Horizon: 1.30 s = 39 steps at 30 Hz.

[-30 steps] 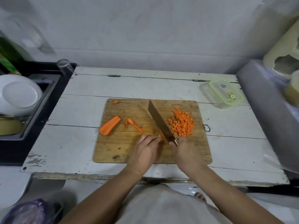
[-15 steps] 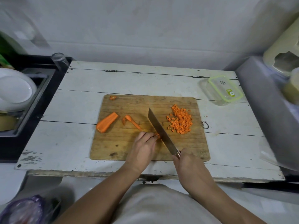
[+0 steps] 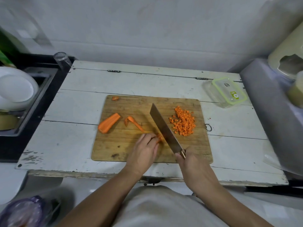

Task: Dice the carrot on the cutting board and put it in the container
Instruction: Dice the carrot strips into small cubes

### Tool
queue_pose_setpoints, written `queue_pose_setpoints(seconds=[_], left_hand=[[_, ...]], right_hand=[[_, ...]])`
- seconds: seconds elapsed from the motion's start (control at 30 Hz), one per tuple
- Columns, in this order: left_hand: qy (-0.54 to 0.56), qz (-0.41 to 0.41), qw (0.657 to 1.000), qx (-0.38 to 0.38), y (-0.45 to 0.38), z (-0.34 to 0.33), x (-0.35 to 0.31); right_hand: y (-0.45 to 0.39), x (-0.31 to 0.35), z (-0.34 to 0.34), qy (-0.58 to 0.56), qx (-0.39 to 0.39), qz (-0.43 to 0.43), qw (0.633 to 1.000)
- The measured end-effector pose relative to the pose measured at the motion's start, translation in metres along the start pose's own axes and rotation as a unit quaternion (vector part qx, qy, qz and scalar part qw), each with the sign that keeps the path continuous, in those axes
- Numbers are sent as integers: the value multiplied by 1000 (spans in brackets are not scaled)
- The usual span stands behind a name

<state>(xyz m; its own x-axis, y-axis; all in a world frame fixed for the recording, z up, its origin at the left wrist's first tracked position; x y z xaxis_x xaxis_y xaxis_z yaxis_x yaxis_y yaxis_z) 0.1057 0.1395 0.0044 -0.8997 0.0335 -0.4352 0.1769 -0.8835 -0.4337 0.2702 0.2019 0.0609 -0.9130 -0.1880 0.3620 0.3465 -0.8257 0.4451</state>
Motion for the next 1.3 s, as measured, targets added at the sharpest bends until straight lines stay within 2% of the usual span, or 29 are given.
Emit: queue_pose_setpoints(seconds=[0.23, 0.5, 0.7, 0.8, 1.13, 1.3], left_hand=[[3, -8, 1000, -5, -1, -2, 1], [-7, -5, 1000, 2, -1, -1, -1], [-15, 60, 998, 11, 12, -1, 6], [-17, 70, 997, 11, 6, -6, 6], [-28, 24, 999, -11, -13, -11, -5], [-28, 18, 999, -17, -12, -11, -4]], right_hand=[[10, 2, -11, 34, 7, 4, 999], [-11, 21, -17, 59, -20, 31, 998], [-29, -13, 10, 6, -28, -22, 999], [-39, -26, 22, 16, -33, -48, 998], [-12, -19, 12, 39, -28, 14, 999], [-5, -15, 5, 35, -10, 11, 999]])
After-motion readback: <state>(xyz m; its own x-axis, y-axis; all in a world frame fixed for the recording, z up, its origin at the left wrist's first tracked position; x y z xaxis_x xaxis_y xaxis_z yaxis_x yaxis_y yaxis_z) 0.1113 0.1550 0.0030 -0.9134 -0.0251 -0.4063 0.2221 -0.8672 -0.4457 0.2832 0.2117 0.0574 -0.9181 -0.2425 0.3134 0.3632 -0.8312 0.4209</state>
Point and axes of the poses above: each hand's wrist, its own y-axis away from the middle knuckle, its own z-axis out of the back of the hand, x = y × z, the point moved 7 cm from there along -y, towards the middle knuckle, and after that the axes turned 8 degrees about -z, right-handed, at the moved point
